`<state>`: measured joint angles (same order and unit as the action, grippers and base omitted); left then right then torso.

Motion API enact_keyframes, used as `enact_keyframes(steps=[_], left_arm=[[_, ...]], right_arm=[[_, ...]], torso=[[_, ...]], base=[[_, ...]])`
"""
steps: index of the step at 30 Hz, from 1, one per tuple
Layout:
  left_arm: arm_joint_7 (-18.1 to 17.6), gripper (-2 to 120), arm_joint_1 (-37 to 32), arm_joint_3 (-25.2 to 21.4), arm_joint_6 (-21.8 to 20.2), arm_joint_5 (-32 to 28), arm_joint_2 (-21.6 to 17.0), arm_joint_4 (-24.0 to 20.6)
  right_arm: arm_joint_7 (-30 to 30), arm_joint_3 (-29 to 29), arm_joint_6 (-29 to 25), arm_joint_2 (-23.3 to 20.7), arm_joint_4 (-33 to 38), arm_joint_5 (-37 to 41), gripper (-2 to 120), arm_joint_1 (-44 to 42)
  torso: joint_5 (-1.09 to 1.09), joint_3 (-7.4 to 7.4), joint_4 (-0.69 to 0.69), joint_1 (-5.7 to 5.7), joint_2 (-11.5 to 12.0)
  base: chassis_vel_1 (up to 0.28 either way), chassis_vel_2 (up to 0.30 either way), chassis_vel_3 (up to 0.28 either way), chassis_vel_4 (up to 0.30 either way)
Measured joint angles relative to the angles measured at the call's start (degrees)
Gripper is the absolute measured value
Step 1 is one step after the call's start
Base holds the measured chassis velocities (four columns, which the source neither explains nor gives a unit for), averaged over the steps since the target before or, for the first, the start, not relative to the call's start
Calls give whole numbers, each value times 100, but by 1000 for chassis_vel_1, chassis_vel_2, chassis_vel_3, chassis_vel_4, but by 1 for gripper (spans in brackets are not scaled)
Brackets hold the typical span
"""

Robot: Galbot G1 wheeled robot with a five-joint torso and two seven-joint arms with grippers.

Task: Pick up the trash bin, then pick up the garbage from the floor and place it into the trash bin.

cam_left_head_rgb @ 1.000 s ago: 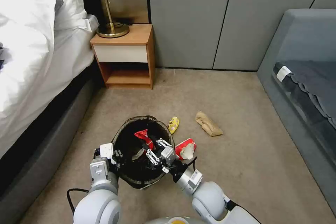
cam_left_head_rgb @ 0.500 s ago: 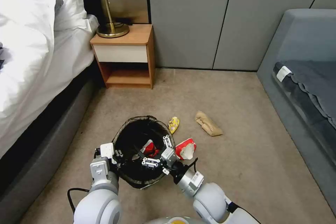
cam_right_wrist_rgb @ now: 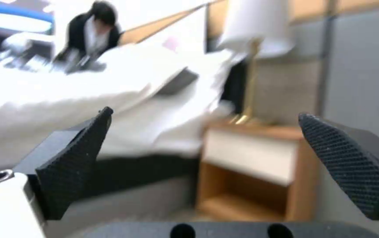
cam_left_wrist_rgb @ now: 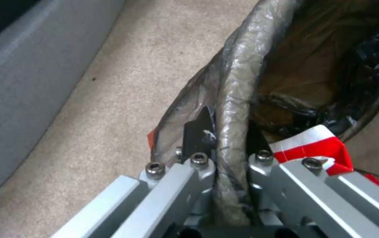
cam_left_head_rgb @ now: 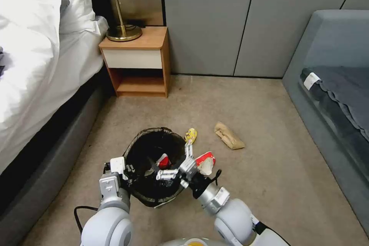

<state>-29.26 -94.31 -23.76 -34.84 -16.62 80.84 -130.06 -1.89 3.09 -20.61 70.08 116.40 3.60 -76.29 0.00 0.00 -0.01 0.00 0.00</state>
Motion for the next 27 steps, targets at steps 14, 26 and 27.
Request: enact_keyframes(steps=[14,26,27], left_arm=[[0,0,79,-203,22,-39,51,1],[-3,0,79,-237,30,-53,88,-52],[-3,0,79,-237,30,-53,88,-52]], right_arm=[[1134,-1127,-651,379,646,-686,100,-1845],[1284,-1284,-725,395,543,-718,100,-2168],[1284,-1284,-725,395,543,-718,100,-2168]], torso=[[0,0,1,1,0],[0,0,1,0,0],[0,0,1,0,0]], base=[[0,0,0,0],[0,0,0,0],[0,0,0,0]])
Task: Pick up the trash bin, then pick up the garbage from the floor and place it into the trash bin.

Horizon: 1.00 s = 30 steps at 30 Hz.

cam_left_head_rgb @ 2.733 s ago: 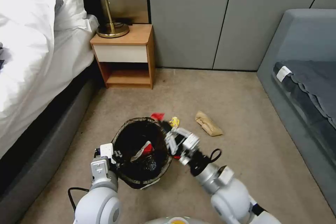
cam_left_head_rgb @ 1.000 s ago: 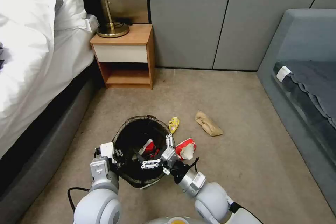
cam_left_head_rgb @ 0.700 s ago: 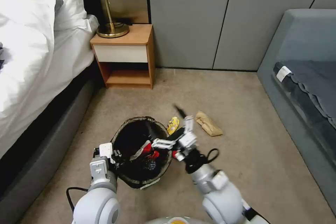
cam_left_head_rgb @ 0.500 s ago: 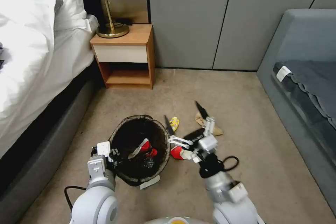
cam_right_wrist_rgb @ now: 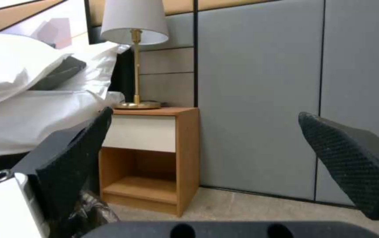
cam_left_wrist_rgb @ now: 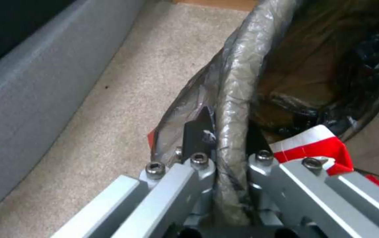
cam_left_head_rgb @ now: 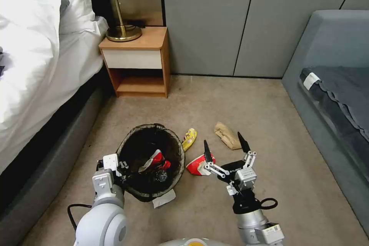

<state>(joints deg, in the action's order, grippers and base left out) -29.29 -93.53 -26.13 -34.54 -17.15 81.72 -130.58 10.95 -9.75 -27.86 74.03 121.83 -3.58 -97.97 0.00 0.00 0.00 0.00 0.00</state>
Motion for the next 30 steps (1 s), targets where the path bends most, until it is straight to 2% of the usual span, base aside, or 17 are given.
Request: enact_keyframes(steps=[8,16,18,20,22,23,26,28,30], left_arm=[[-5,0,3,-5,0,-14,-3,-3],[-12,0,10,-3,0,-22,-6,-1],[-16,0,-14,4,-1,-17,-23,-3],[-18,0,-19,4,-2,-16,-26,-6],[-25,0,-44,6,-4,2,-31,-16],[-25,0,-44,6,-4,2,-31,-16],[-29,0,-87,40,-4,60,3,-16],[-29,0,-92,43,-4,65,7,-16],[-29,0,-94,46,-4,75,8,-16]], right_arm=[[22,-94,113,11,-34,85,100,253],[259,-124,818,36,-42,547,100,935],[526,-8,1403,80,-114,975,100,1557],[558,17,1495,89,-130,1052,100,1646],[846,189,2223,156,-372,1700,100,2211],[846,189,2223,156,-372,1700,100,2211],[1288,448,3260,150,-1024,2676,100,2872],[1355,492,3417,137,-1131,2824,100,2964],[1553,689,4063,57,-1545,3377,100,3290]], torso=[[0,1,0,0,0],[0,1,1,0,0],[0,1,0,0,0],[0,1,-1,0,0],[0,1,-1,1,0],[0,1,-1,1,0],[0,1,-1,0,0],[0,1,-1,0,0],[0,1,0,0,0]], base=[[0,0,0,0],[0,0,0,0],[0,0,0,0],[0,0,0,0],[0,0,0,0],[0,0,0,0],[0,0,0,0],[0,0,0,0],[0,0,0,0]])
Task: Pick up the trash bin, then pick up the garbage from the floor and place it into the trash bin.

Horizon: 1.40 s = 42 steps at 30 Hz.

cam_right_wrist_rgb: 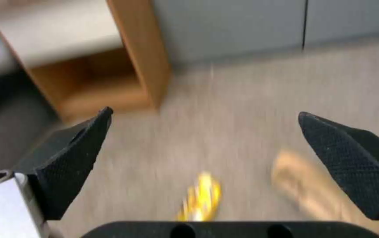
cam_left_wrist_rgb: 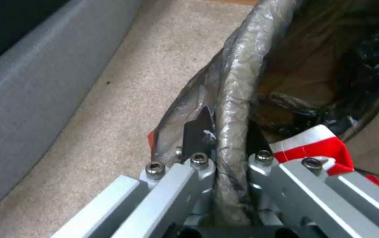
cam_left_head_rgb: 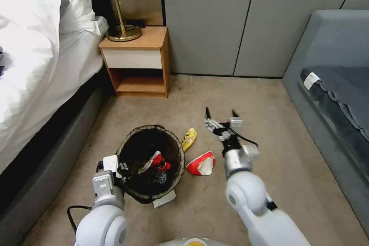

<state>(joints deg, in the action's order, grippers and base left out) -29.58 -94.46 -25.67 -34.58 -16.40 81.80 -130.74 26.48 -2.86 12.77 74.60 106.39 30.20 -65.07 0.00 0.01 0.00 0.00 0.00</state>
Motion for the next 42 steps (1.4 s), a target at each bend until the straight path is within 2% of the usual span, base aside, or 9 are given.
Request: enact_keyframes(steps=[4,8,10,12,14,23,32,42], left_arm=[[0,0,11,-1,0,1,-4,16],[-2,0,35,9,0,1,-3,51],[-3,0,53,16,0,0,9,73],[-4,0,54,17,0,0,12,78],[-6,0,49,17,0,0,13,85],[-12,0,67,16,1,-6,22,89],[-16,0,44,28,1,-1,37,88],[-15,0,-12,61,23,64,60,49]], right_arm=[[113,249,530,-38,-564,392,100,313],[121,472,720,-30,-1013,521,100,496],[176,652,984,54,-1424,687,100,645],[184,675,1012,77,-1524,690,100,669],[205,718,1126,163,-1919,684,100,732],[251,577,1660,237,-2248,1063,100,720],[178,486,1673,284,-2491,902,100,635],[-285,341,1301,397,-2926,438,100,692]], torso=[[0,0,0,0,0],[0,0,-1,0,0],[0,0,-1,0,0],[-1,0,-1,0,0],[0,0,0,0,0],[0,0,0,0,0],[0,-1,0,0,0],[0,-1,-1,0,0]], base=[[0,0,0,0],[0,0,0,0],[0,0,0,0],[0,0,0,0],[0,0,0,0],[0,0,0,0],[0,0,0,0],[0,0,0,0]])
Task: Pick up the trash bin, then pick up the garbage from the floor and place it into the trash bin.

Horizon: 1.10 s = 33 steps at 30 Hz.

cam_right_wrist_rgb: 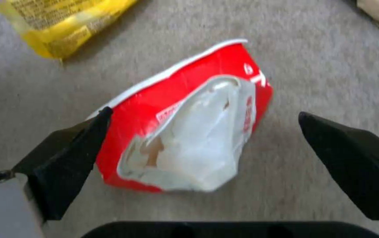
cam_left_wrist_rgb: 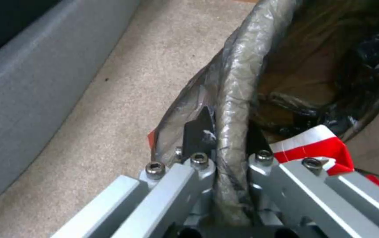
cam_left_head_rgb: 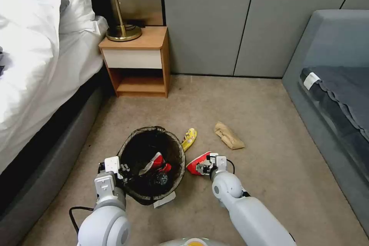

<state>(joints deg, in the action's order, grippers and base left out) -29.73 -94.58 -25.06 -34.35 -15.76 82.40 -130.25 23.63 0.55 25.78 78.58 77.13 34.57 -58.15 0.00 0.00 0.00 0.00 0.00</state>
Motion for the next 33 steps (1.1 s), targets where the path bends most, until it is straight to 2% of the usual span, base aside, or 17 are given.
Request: enact_keyframes(steps=[20,21,22,23,25,26,27,30,31,33], left_arm=[[5,0,-57,-17,66,56,23,-8],[5,0,-57,-22,66,54,24,3],[5,0,-45,-25,68,52,26,43],[5,0,-45,-25,68,52,26,43],[5,0,-9,-24,68,49,28,79],[5,0,-9,-24,68,49,28,79],[6,0,7,-22,68,48,29,98],[6,0,39,-9,67,44,30,139],[6,0,39,-9,67,44,30,139],[6,0,59,-3,64,41,33,153]], right_arm=[[-622,-50,-512,299,-1157,-378,100,257],[-655,-67,-548,313,-1266,-385,97,285],[-834,-87,-767,328,-1548,-499,84,334],[-834,-87,-767,328,-1548,-499,84,334],[-956,-104,-930,315,-1678,-566,75,366],[-956,-104,-930,315,-1678,-566,75,366],[-977,-105,-958,301,-1694,-576,66,374],[-1002,-109,-1004,272,-1718,-586,56,397],[-1002,-109,-1004,272,-1718,-586,56,397],[-1002,-108,-1028,270,-1729,-592,45,410]], torso=[[0,0,0,0,0],[0,0,0,0,0],[1,0,-1,0,0],[1,0,-1,0,0],[-1,-1,2,-1,0],[-1,-1,2,-1,0],[-3,-1,2,-1,-1],[-2,-1,2,0,-1],[-2,-1,2,0,-1],[-2,0,3,0,-1]], base=[[0,0,0,0],[0,0,0,0],[0,0,0,0],[0,0,0,0],[0,0,0,0],[0,0,0,0],[0,0,0,0],[0,0,0,0],[0,0,0,0],[0,0,0,0]])
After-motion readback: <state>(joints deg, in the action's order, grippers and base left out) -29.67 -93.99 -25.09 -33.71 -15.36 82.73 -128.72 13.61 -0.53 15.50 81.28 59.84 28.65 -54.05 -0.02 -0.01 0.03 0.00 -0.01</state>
